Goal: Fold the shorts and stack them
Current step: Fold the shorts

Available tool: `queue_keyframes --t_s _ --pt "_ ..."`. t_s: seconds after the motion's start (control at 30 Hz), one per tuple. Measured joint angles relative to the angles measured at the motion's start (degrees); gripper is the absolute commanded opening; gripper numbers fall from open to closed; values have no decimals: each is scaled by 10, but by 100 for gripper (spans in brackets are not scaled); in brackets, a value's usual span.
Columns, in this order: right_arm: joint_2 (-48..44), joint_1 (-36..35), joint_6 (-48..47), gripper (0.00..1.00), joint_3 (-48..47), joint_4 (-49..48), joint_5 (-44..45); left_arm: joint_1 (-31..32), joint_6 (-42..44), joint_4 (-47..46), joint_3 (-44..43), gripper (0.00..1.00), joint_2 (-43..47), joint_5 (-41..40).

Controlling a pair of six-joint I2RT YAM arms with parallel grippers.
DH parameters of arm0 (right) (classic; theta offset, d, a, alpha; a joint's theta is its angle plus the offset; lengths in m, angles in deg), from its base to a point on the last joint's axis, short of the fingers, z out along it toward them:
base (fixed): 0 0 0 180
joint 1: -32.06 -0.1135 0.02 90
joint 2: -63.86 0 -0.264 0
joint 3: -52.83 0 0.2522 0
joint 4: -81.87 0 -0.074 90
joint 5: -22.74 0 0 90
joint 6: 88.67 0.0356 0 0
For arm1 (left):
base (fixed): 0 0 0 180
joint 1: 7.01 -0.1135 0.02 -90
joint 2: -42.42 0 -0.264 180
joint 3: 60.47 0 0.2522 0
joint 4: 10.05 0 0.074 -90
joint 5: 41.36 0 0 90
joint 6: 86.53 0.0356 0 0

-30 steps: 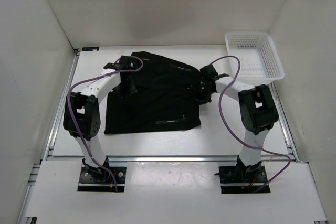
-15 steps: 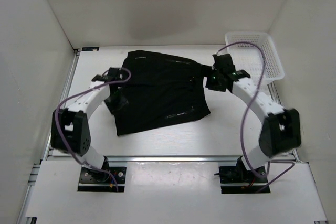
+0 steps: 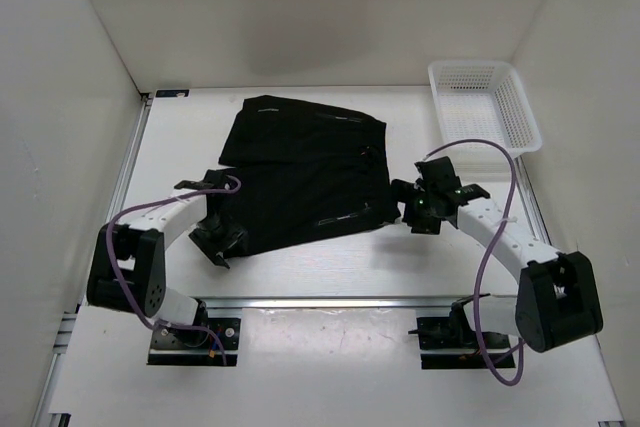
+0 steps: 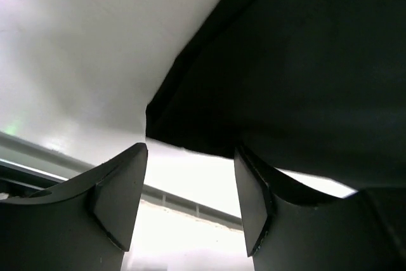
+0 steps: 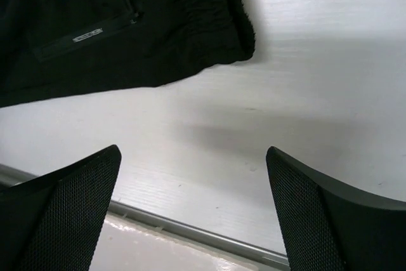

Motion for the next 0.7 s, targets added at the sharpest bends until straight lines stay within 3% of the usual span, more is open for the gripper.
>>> queue_keyframes --t_s 0.1,0.2,0.27,0.3,0.33,0.47,0.7 --pt "-23 15 20 100 18 -14 -24 0 -5 -14 3 66 -25 2" --pt "-41 40 44 89 45 -33 -41 0 -9 -26 3 52 -45 2" --pt "-48 58 63 89 60 -36 -45 0 -12 -31 0 37 -49 5" --pt "-49 65 69 89 66 -37 -46 0 -14 -34 -1 19 -49 4" --pt "-49 72 75 92 69 -40 -47 0 -16 -36 -2 10 -49 3" --pt "-30 95 86 95 70 -57 -60 1 -10 -38 -5 10 -50 -3" --pt "53 115 96 83 70 -122 -126 5 -8 -40 -12 10 -38 -12"
